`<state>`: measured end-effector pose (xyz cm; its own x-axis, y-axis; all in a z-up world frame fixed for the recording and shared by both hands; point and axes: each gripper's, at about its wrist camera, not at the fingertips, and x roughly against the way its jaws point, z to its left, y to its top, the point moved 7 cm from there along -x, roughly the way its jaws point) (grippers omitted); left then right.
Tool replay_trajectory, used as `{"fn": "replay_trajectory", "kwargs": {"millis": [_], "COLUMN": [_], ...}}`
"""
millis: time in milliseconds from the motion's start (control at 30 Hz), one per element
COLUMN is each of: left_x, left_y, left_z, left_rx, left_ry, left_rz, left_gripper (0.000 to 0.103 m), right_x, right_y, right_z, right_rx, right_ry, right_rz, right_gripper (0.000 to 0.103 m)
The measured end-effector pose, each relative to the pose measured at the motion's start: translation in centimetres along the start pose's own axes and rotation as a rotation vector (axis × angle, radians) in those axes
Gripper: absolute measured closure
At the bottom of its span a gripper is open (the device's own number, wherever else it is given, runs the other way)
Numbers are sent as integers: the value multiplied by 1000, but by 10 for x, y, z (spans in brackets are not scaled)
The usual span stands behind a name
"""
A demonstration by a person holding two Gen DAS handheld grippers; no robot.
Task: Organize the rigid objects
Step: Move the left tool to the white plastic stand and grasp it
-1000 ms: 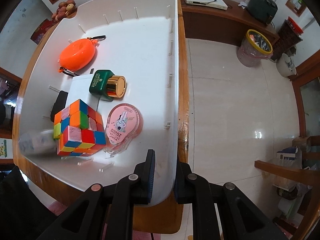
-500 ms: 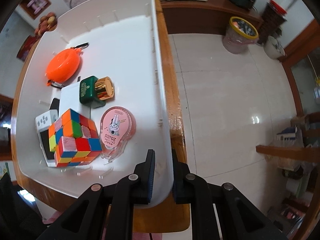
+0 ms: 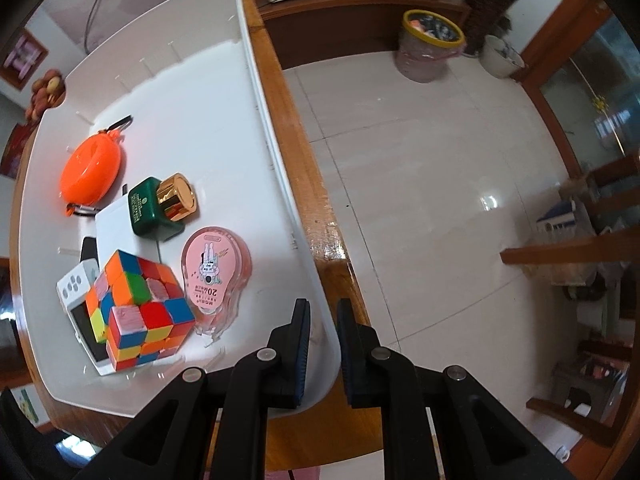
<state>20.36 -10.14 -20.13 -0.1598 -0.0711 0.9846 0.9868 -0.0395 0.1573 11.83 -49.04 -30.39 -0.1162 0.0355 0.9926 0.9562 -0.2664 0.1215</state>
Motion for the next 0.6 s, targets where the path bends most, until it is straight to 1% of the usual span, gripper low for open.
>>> {"fn": "replay_trajectory", "kwargs": {"millis": [67,200,300,500,600], "left_x": [-6,-19,-28,-47,-58], "left_y": [3,12,20,41,55], "left_z": [9,24,31,36,36], "left_rx": [-6,-11,-33,-88,-122], "left_ry": [-5,-45,-63,-132,-162], "left_rz": [11,38,43,26,4], "left_gripper": [9,9,9,9,9], "right_x": [0,3,5,5,5], "right_y": [-2,-5,-6,-8,-8], "right_z": [0,0,-1,-4,-4], "right_rx": [-21,-61,-95,-174,-197], "right_ry": [-8,-23,-30,-32,-49], "right_rz": [-2,-4,-4,-3,-4], "right_gripper": [89,89,89,89,89]}}
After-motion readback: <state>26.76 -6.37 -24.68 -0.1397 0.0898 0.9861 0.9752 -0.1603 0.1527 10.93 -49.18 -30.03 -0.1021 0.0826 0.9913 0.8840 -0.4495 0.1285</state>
